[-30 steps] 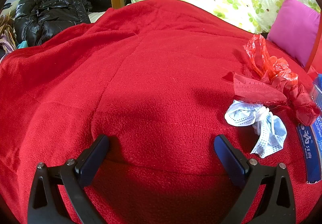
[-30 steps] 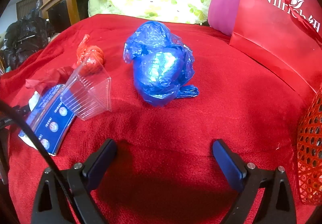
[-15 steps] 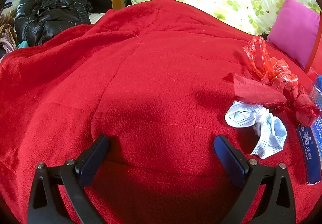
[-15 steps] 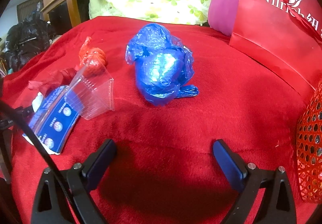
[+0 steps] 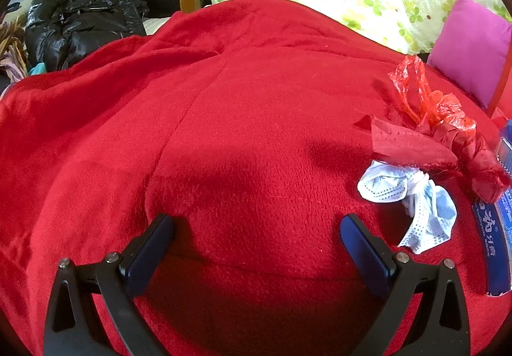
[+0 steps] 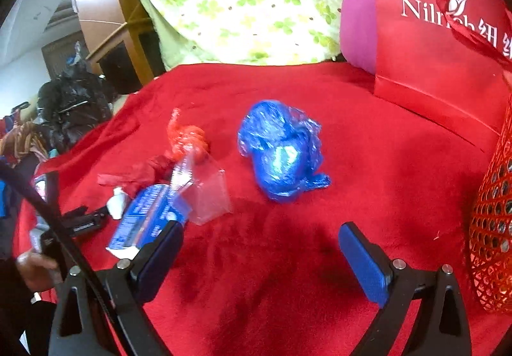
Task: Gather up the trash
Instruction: 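Move the right tool toward the blue plastic bag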
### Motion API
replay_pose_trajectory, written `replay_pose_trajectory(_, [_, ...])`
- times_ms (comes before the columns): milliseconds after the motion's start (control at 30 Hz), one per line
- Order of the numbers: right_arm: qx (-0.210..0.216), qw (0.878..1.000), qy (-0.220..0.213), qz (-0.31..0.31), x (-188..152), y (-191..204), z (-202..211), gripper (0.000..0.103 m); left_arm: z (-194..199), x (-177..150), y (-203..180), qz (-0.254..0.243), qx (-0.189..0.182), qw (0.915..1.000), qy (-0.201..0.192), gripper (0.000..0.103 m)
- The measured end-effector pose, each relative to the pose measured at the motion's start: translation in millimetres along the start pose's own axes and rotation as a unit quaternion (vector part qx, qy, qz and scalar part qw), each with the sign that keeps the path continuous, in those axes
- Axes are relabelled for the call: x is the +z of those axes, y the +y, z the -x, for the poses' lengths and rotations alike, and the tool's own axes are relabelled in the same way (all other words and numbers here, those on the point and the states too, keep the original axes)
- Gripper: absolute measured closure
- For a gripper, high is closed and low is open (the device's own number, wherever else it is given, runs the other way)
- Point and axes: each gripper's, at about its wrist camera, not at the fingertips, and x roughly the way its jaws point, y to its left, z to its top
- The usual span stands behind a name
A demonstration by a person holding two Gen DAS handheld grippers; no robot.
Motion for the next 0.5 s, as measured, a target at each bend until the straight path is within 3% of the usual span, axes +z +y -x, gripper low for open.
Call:
replay_pose_trajectory(67, [0.0,1.0,-0.002,0.006,2.5,3.5,4.1,0.007,1.2,1.3,-2.7,0.002,0.011,0.9998,0.014,0.0])
replay_pose_trajectory(167, [0.012,1.0,0.007,0.004,3.2,4.7,7.3,0.013,2.9,8.6,-1.4,0.016,0.017,0.9976,0.065,0.0])
replay_pose_trajectory(267, [0.019,1.0,0.012,-0.011,4.3,0.2,9.3,0.016,7.5,11.0,4.8,0.059,0.005,0.9913,0.118,0.0])
replay_pose_trajectory(400, [0.024,0.999,0.012,-0.045,8.3,-11.2,11.4,0.017,40.4,-3.4,6.4,0.131,-0.005,0.9889,0.069,0.0])
replay_pose_trajectory(500, [0.029,0.998,0.014,-0.061,9.7,-15.8,12.9,0.017,77.3,-14.7,-17.1,0.1,0.012,0.9949,-0.003,0.0])
